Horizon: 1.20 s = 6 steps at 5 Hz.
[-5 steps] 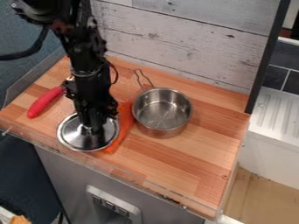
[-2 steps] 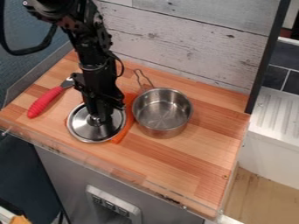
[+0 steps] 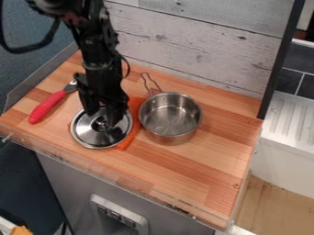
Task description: Opens the silver pot and puts its cover on the yellow cloth
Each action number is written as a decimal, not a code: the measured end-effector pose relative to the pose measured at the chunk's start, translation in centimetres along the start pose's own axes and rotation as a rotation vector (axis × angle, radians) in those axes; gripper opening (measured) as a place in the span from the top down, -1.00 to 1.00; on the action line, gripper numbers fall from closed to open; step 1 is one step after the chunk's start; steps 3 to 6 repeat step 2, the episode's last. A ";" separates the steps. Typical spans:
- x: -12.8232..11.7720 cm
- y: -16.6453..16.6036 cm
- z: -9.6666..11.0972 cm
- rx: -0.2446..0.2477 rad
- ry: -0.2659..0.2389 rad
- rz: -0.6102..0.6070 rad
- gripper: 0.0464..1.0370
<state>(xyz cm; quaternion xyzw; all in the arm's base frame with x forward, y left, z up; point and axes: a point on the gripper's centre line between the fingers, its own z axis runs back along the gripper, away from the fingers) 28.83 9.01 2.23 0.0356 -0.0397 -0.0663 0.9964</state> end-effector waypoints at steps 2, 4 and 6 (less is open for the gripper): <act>0.4 -0.6 3.1 -0.007 -0.007 -0.026 -0.93; 0.4 -0.6 3.1 -0.007 -0.007 -0.026 -0.93; 0.4 -0.6 3.1 -0.007 -0.007 -0.026 -0.93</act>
